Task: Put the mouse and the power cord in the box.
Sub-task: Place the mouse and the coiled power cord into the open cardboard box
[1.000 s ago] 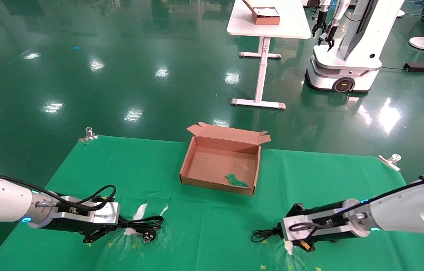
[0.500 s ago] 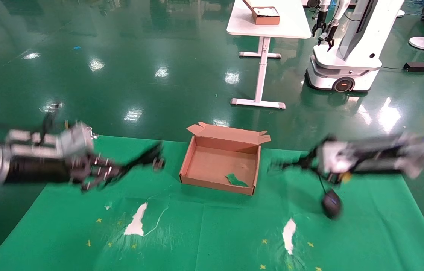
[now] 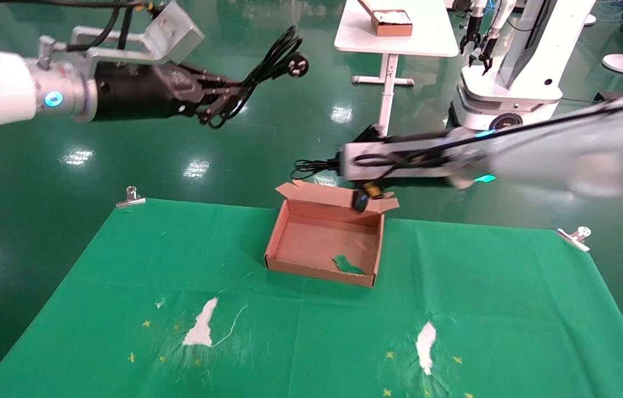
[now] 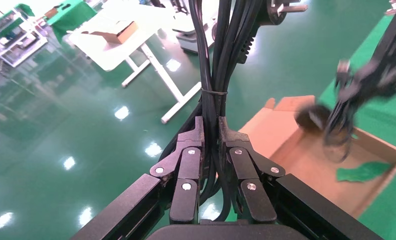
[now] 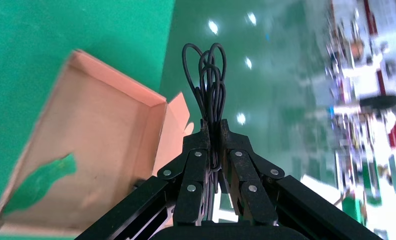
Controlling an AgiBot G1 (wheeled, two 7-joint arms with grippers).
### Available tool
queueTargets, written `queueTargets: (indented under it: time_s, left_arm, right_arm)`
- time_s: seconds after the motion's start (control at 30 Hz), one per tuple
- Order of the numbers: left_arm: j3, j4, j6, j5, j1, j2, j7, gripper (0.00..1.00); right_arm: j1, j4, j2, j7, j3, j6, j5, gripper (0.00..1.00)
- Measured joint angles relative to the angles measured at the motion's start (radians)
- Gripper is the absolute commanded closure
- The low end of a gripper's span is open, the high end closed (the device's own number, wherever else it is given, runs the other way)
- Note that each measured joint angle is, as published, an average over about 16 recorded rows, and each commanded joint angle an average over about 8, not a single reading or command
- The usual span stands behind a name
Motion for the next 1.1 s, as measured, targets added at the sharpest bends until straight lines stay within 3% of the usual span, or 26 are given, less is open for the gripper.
queueTargets:
  time_s: [0.2,0.23,0.47,0.5,0.83,1.1]
  left_arm:
    - [0.010,-0.013,0.003,0.015,-0.001,0.008,0.002,1.00]
    - [0.013,-0.014,0.010,0.018,0.001,0.007,0.003,1.00]
    - [0.032,-0.013,0.069,0.047,0.018,-0.002,0.013,1.00]
    - [0.035,-0.012,0.075,0.051,0.021,-0.001,0.014,1.00]
    - [0.069,-0.031,0.035,0.100,0.066,0.061,0.035,1.00]
    - [0.116,-0.153,-0.085,0.139,0.165,0.126,0.047,1.00]
  right_arm:
    - [-0.104,-0.005,-0.060,-0.002,0.012,0.132,0.052,1.00]
    - [-0.119,-0.003,-0.064,0.001,0.012,0.147,0.061,0.95]
    - [-0.198,0.029,-0.066,0.036,0.002,0.168,0.121,0.08]
    - [-0.204,0.031,-0.066,0.041,0.000,0.167,0.128,0.00]
    - [-0.210,0.025,-0.059,0.039,-0.025,0.203,0.174,0.00]
    - [-0.140,-0.001,-0.033,-0.031,-0.034,0.248,0.183,0.00]
